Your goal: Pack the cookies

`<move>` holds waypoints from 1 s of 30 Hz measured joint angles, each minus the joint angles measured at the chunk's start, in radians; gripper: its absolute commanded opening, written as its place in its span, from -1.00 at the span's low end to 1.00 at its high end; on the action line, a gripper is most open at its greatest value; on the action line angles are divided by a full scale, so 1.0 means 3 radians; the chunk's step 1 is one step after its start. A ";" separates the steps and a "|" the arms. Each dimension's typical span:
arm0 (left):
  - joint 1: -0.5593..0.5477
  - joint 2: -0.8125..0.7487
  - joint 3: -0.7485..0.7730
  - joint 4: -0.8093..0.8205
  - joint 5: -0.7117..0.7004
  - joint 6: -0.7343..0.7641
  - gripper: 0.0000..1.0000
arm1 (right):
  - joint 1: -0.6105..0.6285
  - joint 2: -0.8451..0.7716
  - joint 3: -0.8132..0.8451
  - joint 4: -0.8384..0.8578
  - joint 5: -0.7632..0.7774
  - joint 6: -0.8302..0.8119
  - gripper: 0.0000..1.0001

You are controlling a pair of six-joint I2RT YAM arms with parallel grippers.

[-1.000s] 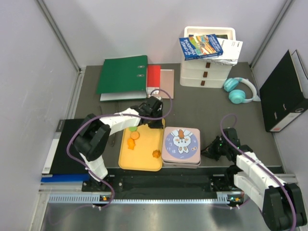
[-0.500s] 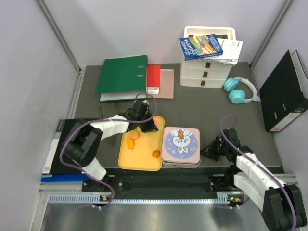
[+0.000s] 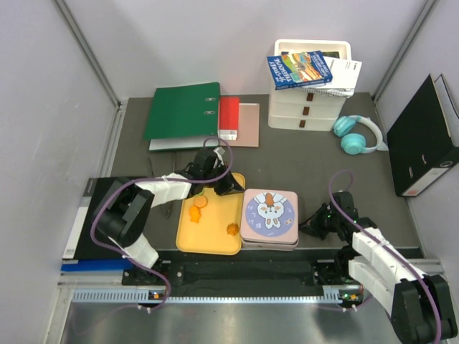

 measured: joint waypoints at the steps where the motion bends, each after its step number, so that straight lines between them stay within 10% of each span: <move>1: 0.0000 0.0008 -0.0001 0.0005 0.0019 -0.0005 -1.00 | 0.0000 0.0000 0.0000 0.0000 0.0000 -0.0001 -1.00; 24: 0.0010 -0.0013 -0.0075 0.0121 0.0228 -0.0037 -1.00 | 0.0000 0.0052 0.0009 0.0023 -0.0025 -0.0006 -1.00; 30: 0.0023 -0.0083 -0.0069 -0.0036 0.0184 0.0045 -0.64 | 0.0000 0.0042 0.0010 0.0006 -0.0024 -0.0010 -1.00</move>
